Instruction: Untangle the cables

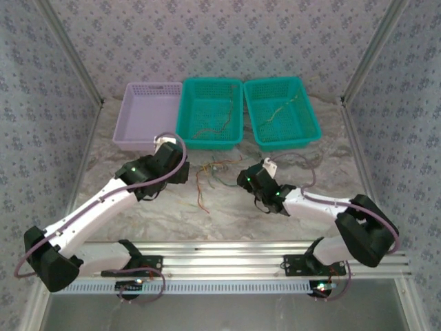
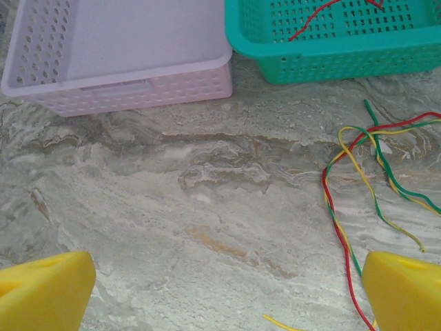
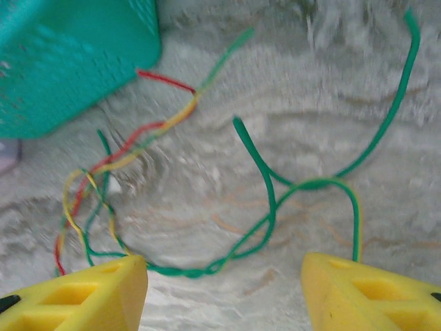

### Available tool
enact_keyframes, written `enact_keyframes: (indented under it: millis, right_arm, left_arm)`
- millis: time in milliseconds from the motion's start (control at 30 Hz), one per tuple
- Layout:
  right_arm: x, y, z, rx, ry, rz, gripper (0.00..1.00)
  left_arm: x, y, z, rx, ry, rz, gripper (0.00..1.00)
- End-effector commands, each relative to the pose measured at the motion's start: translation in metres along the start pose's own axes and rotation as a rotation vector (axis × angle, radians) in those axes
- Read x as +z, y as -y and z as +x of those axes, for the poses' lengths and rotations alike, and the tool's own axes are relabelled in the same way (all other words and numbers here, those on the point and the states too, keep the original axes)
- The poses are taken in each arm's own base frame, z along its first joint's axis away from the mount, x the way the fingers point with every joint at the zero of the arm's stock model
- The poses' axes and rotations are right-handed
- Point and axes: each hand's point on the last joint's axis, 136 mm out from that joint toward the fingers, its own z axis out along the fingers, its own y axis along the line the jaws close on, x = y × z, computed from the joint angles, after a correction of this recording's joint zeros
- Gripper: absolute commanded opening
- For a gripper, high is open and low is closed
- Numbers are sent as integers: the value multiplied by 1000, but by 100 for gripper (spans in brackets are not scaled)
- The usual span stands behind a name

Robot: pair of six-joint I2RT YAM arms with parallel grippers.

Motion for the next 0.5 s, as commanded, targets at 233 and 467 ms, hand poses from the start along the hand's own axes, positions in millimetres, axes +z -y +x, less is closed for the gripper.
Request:
enact_keyframes:
  millis: [233,467]
  right_arm:
    - [23,6,3,50,-80,65,62]
    - [43,0,-4,75,-63,53,60]
  left_arm:
    - [-8,-3,-5,-18,32,-6,100]
    - [-11,-5,-5,-13,38,-20,100]
